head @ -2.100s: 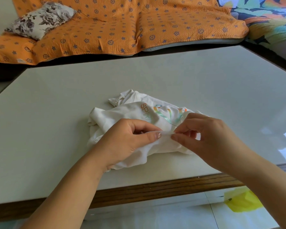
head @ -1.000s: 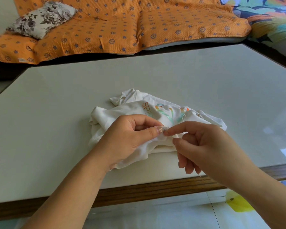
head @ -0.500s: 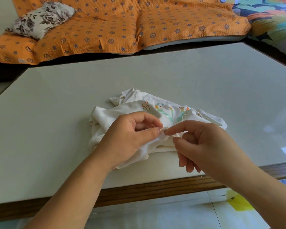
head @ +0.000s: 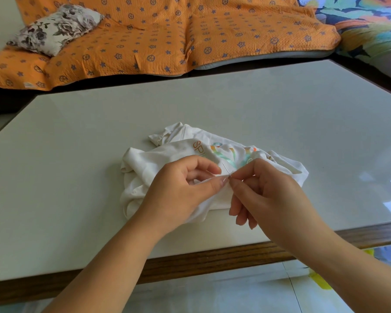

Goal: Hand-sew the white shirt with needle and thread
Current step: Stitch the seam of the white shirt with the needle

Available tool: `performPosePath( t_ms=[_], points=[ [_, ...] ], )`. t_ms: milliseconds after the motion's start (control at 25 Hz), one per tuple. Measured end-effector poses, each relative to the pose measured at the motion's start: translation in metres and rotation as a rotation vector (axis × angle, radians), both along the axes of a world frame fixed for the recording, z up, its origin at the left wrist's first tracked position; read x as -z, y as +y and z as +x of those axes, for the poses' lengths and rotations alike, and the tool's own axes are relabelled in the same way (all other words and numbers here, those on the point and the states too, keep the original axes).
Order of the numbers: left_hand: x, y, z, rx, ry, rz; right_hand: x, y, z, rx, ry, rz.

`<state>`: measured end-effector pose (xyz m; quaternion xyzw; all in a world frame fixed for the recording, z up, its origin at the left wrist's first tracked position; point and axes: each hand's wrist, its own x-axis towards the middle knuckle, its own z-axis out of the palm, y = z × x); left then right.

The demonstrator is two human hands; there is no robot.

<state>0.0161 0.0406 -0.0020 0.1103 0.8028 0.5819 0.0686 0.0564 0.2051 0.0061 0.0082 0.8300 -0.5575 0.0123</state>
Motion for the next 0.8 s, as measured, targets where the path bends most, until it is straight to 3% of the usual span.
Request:
performPosePath(
  t_ms=[360, 520, 720, 800],
  points=[
    [0.009, 0.004, 0.001, 0.054, 0.241, -0.169, 0.005, 0.003, -0.007, -0.077, -0.037, -0.211],
    [0.011, 0.004, 0.000, 0.048, 0.260, -0.199, 0.003, 0.004, -0.007, -0.032, -0.047, -0.207],
    [0.013, 0.004, -0.002, 0.100, 0.195, -0.178, -0.004, 0.017, -0.022, 0.172, 0.080, -0.092],
    [0.010, 0.005, -0.002, 0.122, 0.140, -0.144, -0.010, 0.025, -0.029, 0.147, -0.012, -0.329]
  ],
)
